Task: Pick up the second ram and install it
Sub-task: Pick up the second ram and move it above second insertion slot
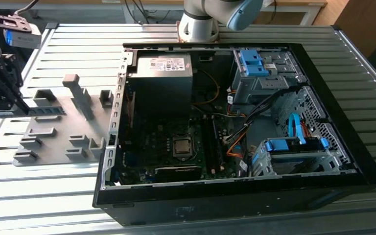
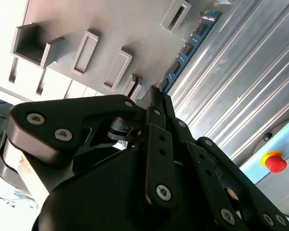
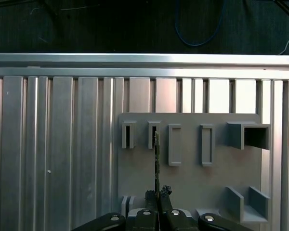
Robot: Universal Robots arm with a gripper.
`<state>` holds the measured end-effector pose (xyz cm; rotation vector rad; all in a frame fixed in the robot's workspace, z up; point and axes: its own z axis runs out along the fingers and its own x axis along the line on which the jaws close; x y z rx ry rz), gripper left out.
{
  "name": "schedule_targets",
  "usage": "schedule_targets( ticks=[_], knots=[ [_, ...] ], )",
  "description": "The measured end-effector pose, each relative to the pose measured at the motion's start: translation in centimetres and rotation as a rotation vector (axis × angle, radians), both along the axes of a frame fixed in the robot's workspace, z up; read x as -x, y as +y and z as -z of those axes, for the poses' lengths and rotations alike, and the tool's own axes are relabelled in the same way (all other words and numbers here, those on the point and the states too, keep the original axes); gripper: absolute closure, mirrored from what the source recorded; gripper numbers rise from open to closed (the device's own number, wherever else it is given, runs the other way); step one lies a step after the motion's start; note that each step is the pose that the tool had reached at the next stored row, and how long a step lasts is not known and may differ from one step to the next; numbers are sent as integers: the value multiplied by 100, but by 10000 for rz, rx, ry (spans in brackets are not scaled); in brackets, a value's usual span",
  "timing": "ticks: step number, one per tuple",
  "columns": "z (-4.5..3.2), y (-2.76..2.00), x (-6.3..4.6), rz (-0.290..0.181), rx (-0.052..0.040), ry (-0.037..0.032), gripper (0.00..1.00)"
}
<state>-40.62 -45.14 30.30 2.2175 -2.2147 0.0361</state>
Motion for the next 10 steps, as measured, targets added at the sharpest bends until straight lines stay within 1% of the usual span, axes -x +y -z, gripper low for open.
schedule_targets(
  ticks=[10],
  knots=[
    [-66, 0, 0, 0, 0, 1, 86]
  ],
)
